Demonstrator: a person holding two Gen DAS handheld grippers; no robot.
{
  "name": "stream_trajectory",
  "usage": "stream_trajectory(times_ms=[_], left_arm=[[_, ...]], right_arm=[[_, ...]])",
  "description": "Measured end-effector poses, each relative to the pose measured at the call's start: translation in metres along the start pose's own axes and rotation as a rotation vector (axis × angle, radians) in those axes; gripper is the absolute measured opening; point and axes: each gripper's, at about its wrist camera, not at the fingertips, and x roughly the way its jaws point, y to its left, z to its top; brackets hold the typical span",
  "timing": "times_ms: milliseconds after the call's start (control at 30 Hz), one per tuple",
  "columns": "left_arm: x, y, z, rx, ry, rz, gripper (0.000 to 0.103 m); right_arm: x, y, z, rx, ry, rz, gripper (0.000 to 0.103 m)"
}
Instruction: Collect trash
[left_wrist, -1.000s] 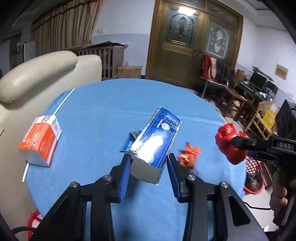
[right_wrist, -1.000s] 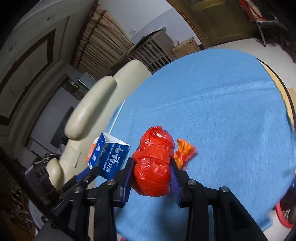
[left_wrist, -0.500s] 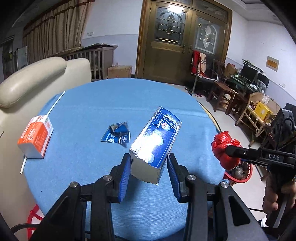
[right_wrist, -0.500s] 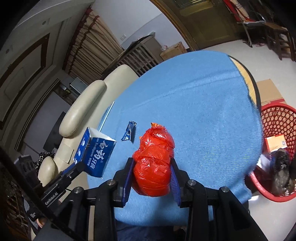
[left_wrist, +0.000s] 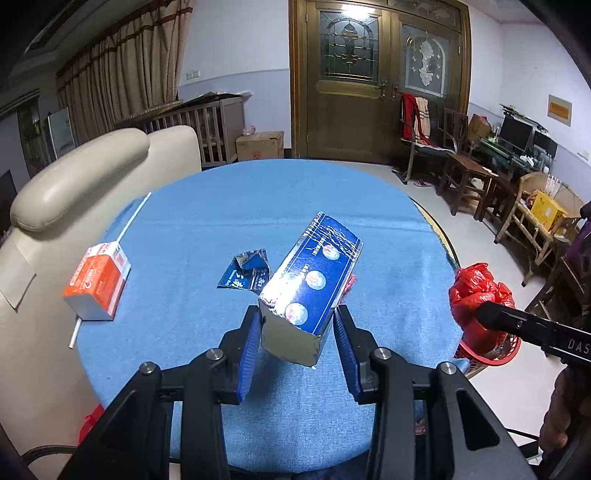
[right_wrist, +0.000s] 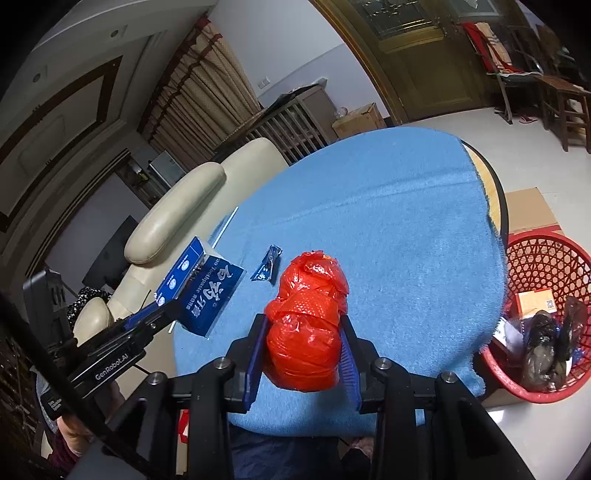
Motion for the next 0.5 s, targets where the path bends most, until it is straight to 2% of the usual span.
stream_trajectory(times_ms=[500], left_arm=[[-0.008,-0.023,-0.002,0.063,-0.014,0.015,0.042]], right_arm=[[-0.007,-0.001,-0.007,-0.01,-0.008,-0.004,0.039]])
